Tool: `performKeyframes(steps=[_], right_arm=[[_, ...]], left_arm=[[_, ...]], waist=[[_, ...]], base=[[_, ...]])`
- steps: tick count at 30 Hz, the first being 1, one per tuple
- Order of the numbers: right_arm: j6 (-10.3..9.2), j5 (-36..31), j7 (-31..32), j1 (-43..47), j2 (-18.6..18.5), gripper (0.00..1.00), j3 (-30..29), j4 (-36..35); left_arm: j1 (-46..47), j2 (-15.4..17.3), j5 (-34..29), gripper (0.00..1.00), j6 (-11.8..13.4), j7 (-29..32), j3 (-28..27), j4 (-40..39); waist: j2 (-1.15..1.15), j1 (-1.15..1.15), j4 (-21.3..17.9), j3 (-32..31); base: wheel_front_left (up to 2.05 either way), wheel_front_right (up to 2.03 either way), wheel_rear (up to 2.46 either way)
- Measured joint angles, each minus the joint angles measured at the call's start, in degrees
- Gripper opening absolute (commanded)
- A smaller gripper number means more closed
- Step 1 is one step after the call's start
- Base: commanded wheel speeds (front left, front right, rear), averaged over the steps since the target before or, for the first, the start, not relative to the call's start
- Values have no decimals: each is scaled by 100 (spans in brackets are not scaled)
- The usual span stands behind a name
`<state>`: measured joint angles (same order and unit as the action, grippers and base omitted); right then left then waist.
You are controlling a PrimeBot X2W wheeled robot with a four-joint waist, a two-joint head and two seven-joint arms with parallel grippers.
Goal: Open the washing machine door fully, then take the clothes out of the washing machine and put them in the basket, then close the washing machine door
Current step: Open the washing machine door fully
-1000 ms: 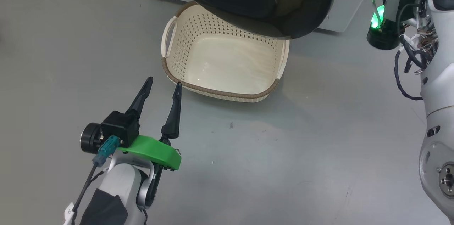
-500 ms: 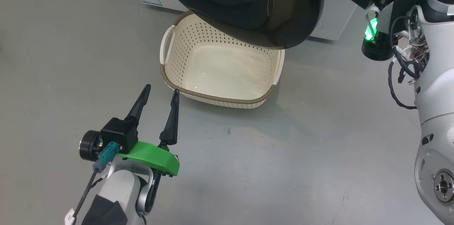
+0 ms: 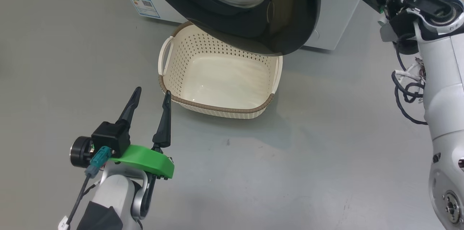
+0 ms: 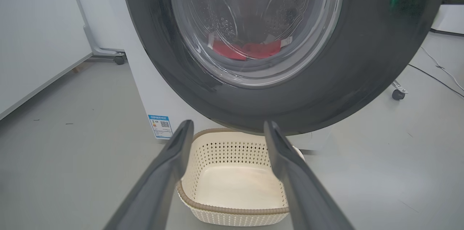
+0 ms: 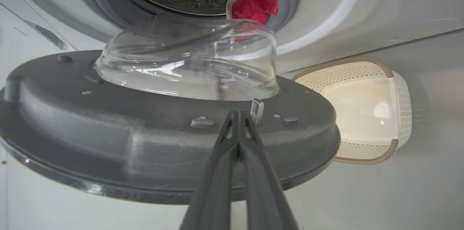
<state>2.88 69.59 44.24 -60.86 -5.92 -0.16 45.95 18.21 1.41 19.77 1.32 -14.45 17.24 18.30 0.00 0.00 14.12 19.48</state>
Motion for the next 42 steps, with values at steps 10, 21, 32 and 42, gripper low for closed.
performKeyframes(steps=[10, 21, 32, 42], right_arm=[[470, -2034, -1290, 588, -733, 0, 1406, -715], [459, -3152, -2837, 1369, -1047, 0, 2670, -1597], [336, -3782, -4753, 2747, -1051, 0, 2532, -1628], [-10, -3746, -5670, 3705, -894, 100, 2350, -1588]], left_arm=[[-71, 43, -218, 100, 7, -1, -235, 42], [-352, 138, -231, 100, 8, 0, -566, 125], [-793, 175, -324, 100, 45, 0, -797, 135], [-1032, 172, -357, 100, 44, 0, -862, 123]], waist=[[0, 0, -269, -332], [0, 0, -653, -808], [0, 0, -1004, -1354], [0, 0, -1169, -1596]], base=[[0, 0, 0], [0, 0, 0], [0, 0, 0], [0, 0, 0]])
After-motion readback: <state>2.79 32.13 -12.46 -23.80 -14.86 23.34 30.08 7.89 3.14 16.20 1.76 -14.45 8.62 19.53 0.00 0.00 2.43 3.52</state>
